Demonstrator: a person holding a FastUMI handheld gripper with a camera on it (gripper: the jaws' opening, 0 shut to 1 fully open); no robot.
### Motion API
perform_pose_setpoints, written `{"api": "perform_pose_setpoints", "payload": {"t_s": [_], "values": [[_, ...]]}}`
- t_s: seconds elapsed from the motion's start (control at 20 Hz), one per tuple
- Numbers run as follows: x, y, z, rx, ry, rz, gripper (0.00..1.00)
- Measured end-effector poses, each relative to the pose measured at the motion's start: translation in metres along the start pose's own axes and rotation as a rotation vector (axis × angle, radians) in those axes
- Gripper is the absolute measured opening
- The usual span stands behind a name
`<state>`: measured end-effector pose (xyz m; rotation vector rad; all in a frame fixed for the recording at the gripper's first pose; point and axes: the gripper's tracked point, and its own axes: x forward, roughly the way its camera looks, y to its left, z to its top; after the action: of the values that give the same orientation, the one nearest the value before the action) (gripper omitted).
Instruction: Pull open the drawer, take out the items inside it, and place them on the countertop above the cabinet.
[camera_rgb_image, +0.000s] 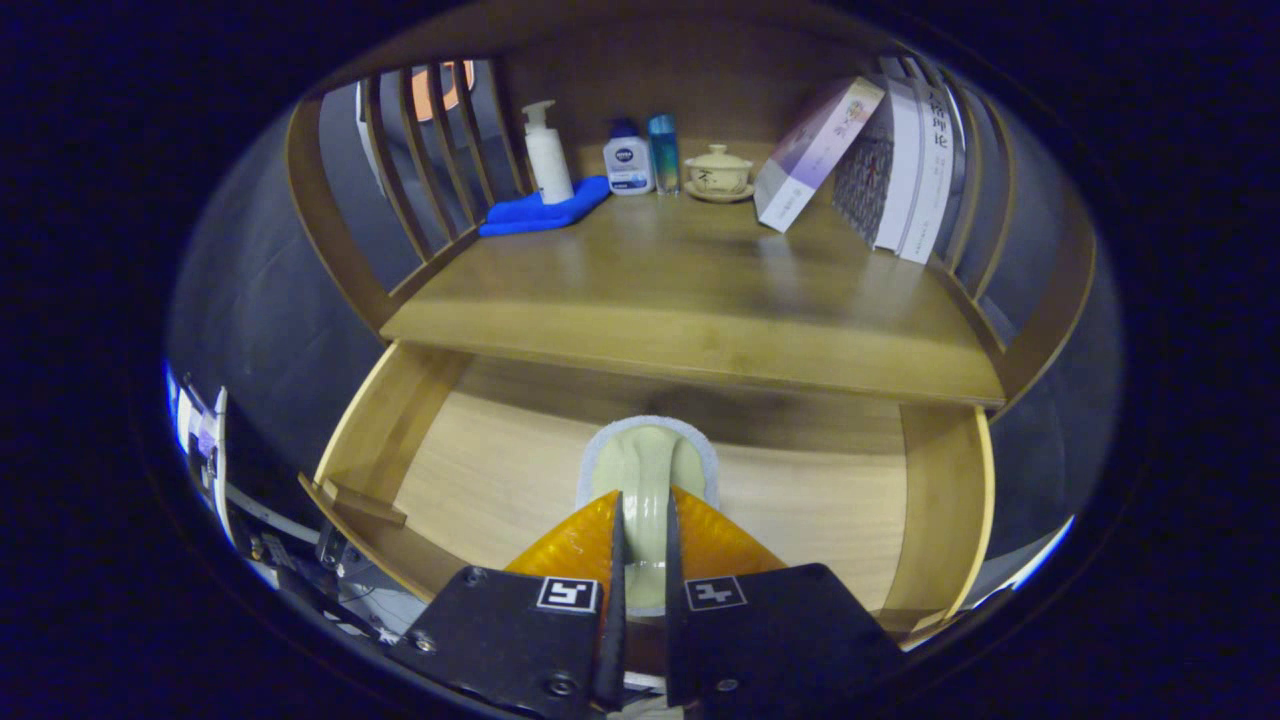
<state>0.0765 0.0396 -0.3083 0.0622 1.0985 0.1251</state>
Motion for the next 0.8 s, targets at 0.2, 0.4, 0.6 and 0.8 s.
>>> {"api": "perform_pose_setpoints", "payload": {"t_s": [0.2,0.4,0.6,0.8], "values": [[-0.011,-0.003,0.013,-0.001,-0.028,-0.007,0.19],[-0.019,-0.006,0.035,-0.013,-0.059,-0.028,0.19],[-0.024,-0.017,0.071,-0.002,-0.1,-0.072,0.19],[-0.02,-0.023,0.101,0.019,-0.106,-0.087,0.18]]}}
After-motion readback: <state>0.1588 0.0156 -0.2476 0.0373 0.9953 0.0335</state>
